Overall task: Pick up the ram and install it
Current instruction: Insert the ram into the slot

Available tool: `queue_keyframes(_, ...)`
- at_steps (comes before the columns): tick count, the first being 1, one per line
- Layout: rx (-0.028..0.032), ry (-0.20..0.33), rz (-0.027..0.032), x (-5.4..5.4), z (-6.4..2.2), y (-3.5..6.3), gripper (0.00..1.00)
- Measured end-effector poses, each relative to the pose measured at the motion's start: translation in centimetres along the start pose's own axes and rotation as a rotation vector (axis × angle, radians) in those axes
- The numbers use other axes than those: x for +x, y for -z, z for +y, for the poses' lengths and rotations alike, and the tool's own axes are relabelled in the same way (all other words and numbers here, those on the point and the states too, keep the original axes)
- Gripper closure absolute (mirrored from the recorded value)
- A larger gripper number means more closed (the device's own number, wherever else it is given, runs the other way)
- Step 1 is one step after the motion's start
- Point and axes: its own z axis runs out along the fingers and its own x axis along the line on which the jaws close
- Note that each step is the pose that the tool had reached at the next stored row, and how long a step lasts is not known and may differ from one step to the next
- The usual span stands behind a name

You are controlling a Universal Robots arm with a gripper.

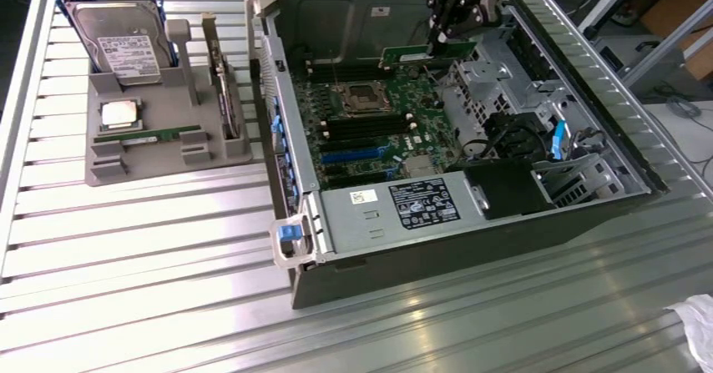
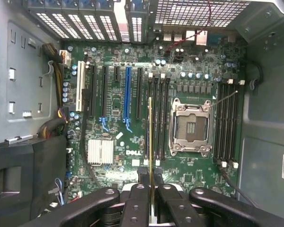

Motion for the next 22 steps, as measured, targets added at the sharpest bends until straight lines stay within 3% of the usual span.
queue_keyframes(22,0.0,0.0,0.0,0.0,-0.04,-1.21,0.87)
